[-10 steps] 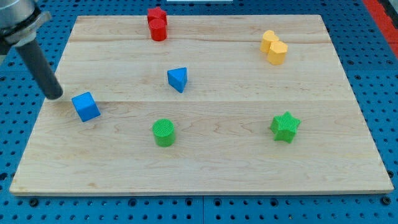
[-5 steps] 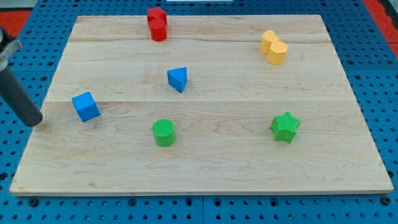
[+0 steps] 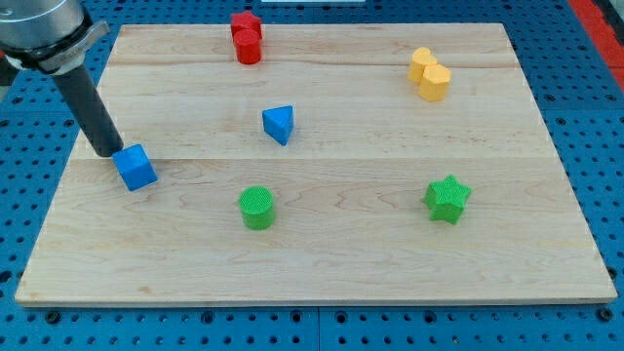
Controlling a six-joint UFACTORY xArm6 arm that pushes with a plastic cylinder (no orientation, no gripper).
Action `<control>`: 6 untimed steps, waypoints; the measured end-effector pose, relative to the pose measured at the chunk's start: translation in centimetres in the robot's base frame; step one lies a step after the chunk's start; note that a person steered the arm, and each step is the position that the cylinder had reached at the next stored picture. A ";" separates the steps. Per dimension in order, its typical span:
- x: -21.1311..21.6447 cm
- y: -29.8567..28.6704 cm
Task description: Nudge the blue cube down a bit
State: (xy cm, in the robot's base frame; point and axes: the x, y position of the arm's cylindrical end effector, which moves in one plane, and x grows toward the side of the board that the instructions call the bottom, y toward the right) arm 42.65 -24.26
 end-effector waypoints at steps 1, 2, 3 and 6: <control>1.5 -1.6; 5.3 -6.2; 4.1 -4.6; 0.7 3.5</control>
